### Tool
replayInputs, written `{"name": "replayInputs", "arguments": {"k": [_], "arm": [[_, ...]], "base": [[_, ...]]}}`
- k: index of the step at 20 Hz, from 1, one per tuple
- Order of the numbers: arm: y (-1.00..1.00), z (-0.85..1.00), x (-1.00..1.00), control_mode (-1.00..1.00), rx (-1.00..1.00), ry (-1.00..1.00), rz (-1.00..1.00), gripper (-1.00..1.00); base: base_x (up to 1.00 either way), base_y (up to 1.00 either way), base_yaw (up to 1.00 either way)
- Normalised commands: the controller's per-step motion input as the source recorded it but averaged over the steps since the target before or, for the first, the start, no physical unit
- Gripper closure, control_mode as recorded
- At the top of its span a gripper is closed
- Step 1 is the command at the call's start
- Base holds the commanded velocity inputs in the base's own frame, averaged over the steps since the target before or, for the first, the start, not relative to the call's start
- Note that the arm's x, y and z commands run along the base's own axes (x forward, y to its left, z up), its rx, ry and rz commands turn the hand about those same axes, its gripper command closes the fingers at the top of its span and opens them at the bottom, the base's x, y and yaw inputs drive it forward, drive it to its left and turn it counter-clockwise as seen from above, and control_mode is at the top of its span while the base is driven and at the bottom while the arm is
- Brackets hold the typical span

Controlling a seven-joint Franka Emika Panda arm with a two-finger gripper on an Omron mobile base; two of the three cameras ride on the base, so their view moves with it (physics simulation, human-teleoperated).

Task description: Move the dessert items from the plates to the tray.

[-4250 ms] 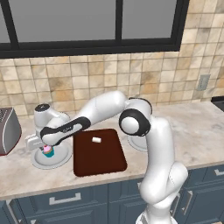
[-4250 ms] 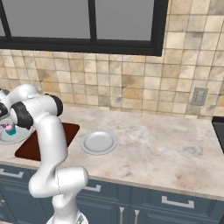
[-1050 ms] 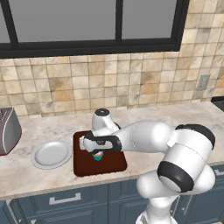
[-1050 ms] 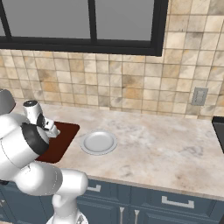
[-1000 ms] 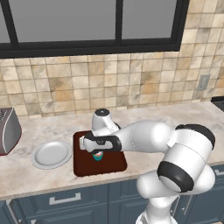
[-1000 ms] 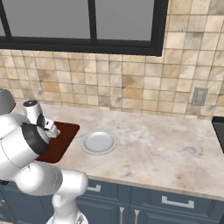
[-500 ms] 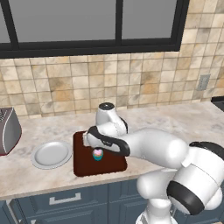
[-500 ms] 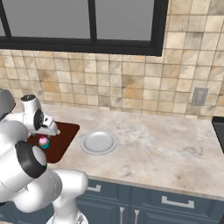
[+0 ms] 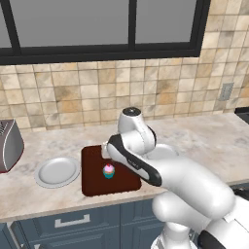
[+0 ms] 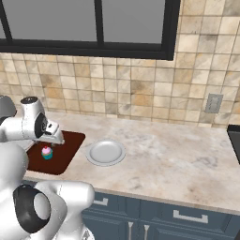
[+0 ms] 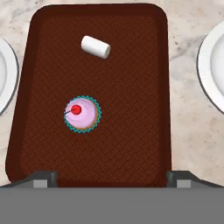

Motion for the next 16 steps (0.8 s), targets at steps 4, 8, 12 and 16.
{"name": "replayInputs", "arguments": {"k": [4,8,12,16], "arm": [[-0.36,0.24,-0.36,-1.00,0.00,-0.07,-0.04,-1.00],[-0.29,0.23,-0.35,-1.00,0.00,-0.06,-0.02,-1.00],[-0.17,0.23,-0.40,-1.00,0.00,-0.06,-0.01,-1.00],[-0.10,0.23,-0.32,-1.00,0.00,-0.09,-0.01,-1.00]], "base": [[0.00,0.00,0.00],[0.00,0.00,0.00],[0.00,0.00,0.00],[0.00,0.00,0.00]]}}
